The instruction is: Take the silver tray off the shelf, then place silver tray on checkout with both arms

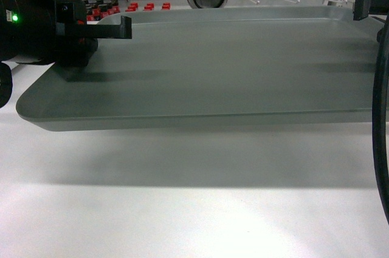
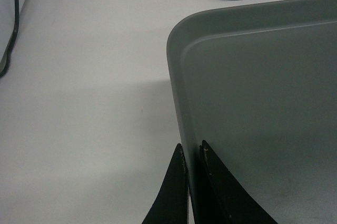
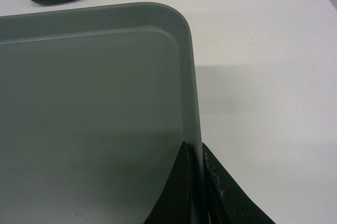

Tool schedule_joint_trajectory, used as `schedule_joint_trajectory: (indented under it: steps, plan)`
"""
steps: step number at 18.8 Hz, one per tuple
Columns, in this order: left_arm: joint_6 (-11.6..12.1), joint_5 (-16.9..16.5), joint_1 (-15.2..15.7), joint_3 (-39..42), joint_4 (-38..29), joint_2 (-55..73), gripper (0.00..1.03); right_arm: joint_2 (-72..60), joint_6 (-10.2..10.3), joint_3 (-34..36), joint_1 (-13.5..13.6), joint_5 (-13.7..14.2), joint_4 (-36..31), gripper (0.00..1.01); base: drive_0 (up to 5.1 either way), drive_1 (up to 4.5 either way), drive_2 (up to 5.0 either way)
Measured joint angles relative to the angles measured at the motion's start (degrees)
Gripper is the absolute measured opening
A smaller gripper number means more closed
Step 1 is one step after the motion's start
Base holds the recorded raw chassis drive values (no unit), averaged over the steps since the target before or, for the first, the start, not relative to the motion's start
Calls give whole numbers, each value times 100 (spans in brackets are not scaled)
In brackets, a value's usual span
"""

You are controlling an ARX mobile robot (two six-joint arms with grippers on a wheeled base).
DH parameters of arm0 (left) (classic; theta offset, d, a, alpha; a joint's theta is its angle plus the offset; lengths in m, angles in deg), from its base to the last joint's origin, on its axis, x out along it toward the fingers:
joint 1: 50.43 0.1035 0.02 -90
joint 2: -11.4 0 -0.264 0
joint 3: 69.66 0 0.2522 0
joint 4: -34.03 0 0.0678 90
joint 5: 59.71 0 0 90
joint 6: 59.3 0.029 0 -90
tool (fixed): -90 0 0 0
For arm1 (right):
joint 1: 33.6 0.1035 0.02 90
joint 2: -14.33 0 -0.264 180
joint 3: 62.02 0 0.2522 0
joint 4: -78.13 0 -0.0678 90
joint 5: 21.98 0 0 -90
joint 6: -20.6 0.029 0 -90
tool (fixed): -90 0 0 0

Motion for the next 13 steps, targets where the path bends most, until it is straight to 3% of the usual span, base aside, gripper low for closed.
schedule_joint_trajectory:
  steps: [13]
  plan:
    - [0,0,0,0,11,0,3,0,0,0,0,2,13,3,0,0,0]
